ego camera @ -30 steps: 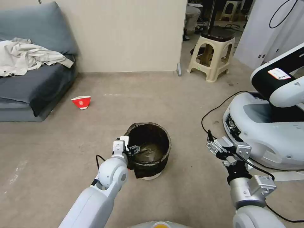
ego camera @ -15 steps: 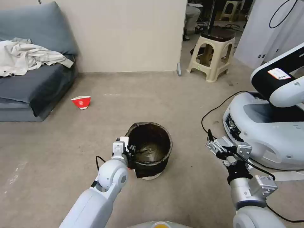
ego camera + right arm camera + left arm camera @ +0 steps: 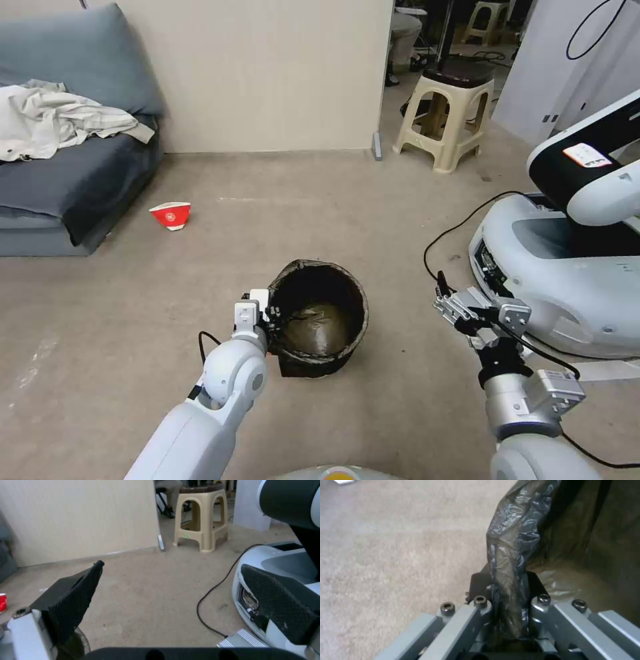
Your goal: Pick up the trash can from the floor.
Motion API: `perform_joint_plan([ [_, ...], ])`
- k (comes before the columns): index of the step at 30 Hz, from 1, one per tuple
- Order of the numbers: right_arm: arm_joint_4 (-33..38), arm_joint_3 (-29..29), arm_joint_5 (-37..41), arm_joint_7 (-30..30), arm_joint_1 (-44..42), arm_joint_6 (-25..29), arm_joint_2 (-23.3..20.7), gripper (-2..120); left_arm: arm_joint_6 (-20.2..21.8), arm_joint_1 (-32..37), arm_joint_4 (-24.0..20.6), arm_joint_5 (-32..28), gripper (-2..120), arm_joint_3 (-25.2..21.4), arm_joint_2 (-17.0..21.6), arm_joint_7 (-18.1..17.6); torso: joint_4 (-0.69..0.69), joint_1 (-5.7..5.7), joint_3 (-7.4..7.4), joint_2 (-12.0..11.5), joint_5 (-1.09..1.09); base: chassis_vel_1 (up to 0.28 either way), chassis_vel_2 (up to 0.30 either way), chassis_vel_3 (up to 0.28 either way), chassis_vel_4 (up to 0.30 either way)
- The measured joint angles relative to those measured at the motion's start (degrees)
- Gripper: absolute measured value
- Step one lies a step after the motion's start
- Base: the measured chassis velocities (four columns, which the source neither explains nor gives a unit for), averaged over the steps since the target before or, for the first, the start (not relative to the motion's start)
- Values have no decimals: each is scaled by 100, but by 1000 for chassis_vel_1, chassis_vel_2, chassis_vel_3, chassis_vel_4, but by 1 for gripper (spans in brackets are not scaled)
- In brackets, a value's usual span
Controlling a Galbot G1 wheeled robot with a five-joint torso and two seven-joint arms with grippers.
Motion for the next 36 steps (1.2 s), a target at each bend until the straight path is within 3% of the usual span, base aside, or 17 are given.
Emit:
perform_joint_plan([
  [7,81,27,-2,0,-23,1,0,100,-1030,394,-397,-240,6,-281,91,328,1,0,0,0,1,0,0,0,0],
  [12,81,12,-1,0,0,-5,-2,100,-1396,714,-763,-400,6,-545,148,735,-1,0,0,0,0,0,0,0,0],
  [17,85,2,-1,-11,12,-32,-7,100,-1507,926,-1067,-573,6,-804,241,958,0,0,0,0,0,0,0,0,0],
  [21,85,9,3,-13,20,-38,-19,100,-1505,1090,-1516,-1085,6,-1196,362,1061,0,0,0,0,1,0,0,0,0],
  [29,83,11,6,-13,30,-42,-20,100,-1504,1306,-1929,-1790,6,-1773,411,1424,0,0,0,0,0,0,0,0,0],
  [36,98,12,12,-10,35,-45,-25,100,-1537,1509,-2052,-1725,6,-2061,404,1644,0,0,0,0,0,0,0,0,0],
])
